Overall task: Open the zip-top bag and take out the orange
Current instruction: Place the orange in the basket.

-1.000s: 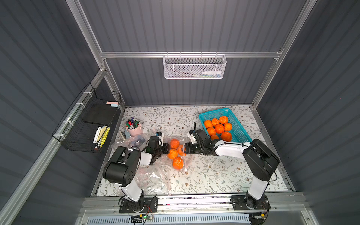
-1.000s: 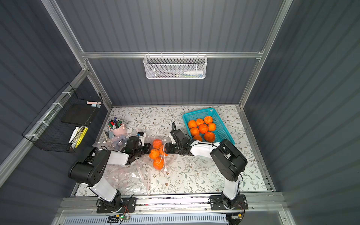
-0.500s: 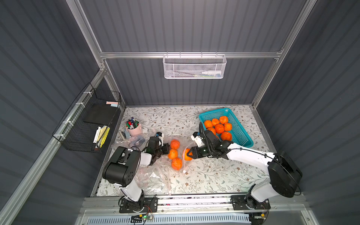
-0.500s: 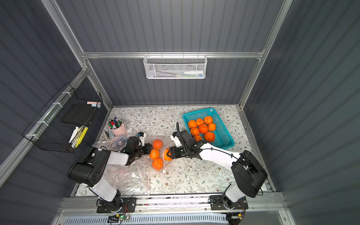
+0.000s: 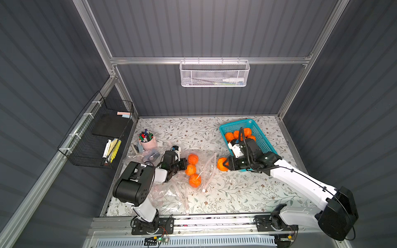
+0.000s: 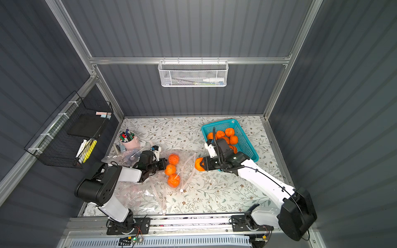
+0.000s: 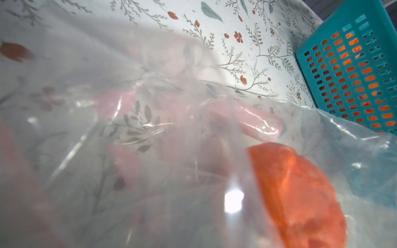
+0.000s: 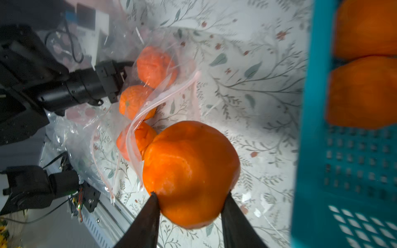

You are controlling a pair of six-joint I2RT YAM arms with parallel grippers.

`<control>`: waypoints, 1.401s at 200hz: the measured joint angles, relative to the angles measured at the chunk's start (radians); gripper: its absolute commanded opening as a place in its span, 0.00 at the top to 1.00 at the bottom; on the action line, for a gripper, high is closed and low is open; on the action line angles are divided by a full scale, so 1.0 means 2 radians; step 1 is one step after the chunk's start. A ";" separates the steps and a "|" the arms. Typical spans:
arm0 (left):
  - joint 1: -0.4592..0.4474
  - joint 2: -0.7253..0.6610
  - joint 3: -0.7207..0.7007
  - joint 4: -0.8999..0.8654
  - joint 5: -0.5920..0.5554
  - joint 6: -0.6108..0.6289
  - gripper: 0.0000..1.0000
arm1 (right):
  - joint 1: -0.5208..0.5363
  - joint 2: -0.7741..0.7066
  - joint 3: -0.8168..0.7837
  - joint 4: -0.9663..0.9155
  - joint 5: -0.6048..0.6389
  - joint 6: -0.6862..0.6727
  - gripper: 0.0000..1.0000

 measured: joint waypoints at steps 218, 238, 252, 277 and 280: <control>0.000 -0.001 0.000 -0.002 0.004 0.000 1.00 | -0.241 0.151 0.109 -0.054 0.159 -0.031 0.43; 0.000 -0.001 0.000 -0.003 0.004 0.000 1.00 | -0.242 0.164 0.118 -0.058 0.148 -0.031 0.44; 0.000 -0.001 0.000 -0.003 0.004 0.000 1.00 | -0.242 0.175 0.129 -0.058 0.121 -0.031 0.46; 0.000 -0.001 0.000 -0.003 0.004 0.002 1.00 | -0.240 0.160 0.117 -0.042 0.043 -0.030 0.48; 0.000 -0.001 0.000 -0.003 0.004 0.002 1.00 | -0.238 0.151 0.111 -0.036 0.030 -0.029 0.49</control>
